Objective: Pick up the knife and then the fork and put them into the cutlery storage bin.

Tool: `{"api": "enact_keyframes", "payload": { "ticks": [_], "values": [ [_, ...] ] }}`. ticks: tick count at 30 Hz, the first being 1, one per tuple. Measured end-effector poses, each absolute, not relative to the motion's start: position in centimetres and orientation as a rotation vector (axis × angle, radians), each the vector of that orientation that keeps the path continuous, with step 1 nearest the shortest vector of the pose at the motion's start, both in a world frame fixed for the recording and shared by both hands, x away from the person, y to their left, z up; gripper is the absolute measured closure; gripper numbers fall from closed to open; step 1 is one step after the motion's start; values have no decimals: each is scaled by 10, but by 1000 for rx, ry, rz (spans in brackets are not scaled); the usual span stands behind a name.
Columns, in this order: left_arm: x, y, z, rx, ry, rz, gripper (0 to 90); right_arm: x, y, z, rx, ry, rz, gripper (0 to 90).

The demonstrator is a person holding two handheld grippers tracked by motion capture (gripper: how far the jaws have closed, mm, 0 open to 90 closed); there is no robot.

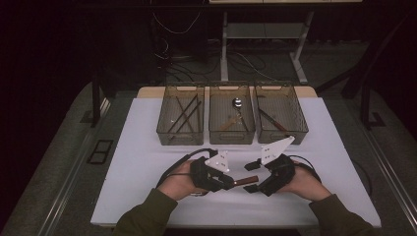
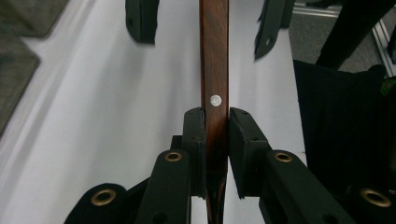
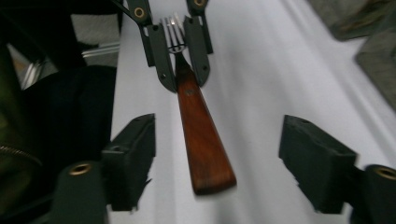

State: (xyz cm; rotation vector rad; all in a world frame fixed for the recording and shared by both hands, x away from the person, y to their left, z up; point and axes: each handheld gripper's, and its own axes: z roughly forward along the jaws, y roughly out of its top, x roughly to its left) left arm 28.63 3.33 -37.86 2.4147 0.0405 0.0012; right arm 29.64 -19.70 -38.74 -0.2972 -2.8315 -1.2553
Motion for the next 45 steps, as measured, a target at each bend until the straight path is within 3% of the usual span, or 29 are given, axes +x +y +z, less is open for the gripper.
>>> {"api": "enact_keyframes", "payload": {
  "ticks": [7,13,27,37,45],
  "values": [
    [284,27,-377,2424,6,0,772,295,-188,-391,-192,-2828,-1164,581],
    [283,28,-377,2428,8,2,771,295,-188,-392,-175,-2803,-1146,723],
    [281,29,-378,2416,-3,25,764,295,-188,-391,-203,-2766,-1149,755],
    [285,66,-384,2252,217,87,386,302,-206,-391,-336,-2770,-1202,754],
    [287,120,-396,2138,456,151,280,309,-232,-391,-513,-2800,-1212,754]
  ]
}}
